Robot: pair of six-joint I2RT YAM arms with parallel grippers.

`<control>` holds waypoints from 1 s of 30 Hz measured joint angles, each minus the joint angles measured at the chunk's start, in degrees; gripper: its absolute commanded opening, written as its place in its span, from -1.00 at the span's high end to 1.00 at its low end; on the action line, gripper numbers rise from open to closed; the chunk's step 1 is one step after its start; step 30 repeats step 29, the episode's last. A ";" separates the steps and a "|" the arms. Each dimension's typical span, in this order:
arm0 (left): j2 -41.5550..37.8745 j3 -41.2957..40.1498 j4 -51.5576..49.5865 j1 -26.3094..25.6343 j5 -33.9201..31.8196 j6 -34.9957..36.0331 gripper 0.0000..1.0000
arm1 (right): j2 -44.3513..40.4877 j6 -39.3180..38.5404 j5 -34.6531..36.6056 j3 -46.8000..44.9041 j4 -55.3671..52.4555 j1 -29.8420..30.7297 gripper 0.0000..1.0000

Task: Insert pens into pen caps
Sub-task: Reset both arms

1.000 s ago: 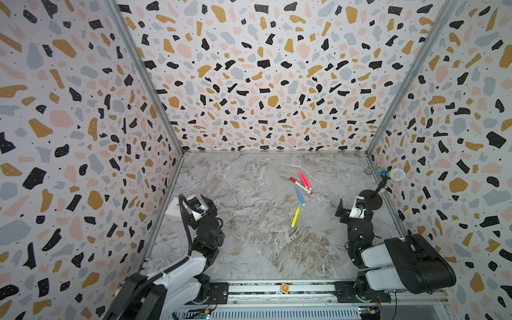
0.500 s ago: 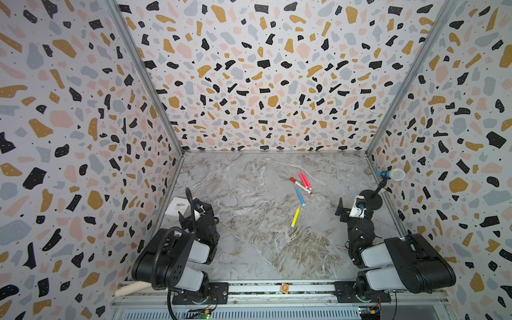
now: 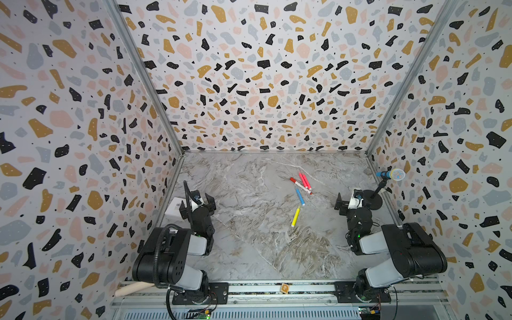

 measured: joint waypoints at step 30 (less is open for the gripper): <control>0.22 0.55 -3.15 0.09 -1.46 -2.38 -0.99 | 0.00 0.68 -0.87 0.00 -1.44 0.02 -0.98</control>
